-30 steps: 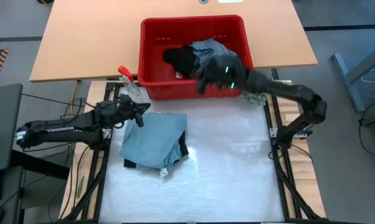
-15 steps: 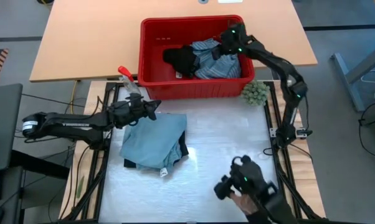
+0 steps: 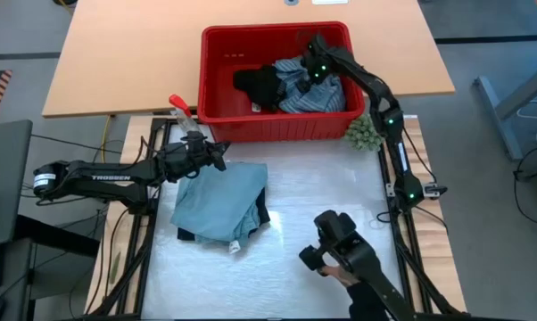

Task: Fold Laundry from Bin
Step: Fold the light blue polo shirt

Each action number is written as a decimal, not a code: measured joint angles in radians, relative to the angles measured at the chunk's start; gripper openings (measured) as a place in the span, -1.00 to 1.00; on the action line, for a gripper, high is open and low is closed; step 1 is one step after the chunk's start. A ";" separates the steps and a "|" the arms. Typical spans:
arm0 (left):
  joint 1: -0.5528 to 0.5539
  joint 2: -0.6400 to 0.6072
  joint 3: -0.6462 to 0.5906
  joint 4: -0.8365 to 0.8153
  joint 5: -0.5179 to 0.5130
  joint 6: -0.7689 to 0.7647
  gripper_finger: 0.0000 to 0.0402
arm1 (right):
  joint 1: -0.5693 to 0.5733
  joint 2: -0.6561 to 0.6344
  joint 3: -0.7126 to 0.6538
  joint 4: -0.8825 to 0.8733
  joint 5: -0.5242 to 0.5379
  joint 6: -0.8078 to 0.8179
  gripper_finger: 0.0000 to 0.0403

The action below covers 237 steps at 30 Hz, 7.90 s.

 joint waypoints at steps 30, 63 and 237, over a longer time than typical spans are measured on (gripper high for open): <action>0.062 0.009 0.000 -0.147 0.019 0.245 -1.00 | 0.186 -0.599 0.058 0.314 0.304 -0.059 -0.86; -0.511 0.510 0.365 0.183 0.099 0.168 -0.79 | 1.283 -1.345 -1.063 0.283 -0.053 0.418 -0.84; -0.209 0.994 1.003 -0.539 0.546 0.367 -1.00 | 1.498 -0.992 -0.950 -0.048 0.257 0.619 -0.61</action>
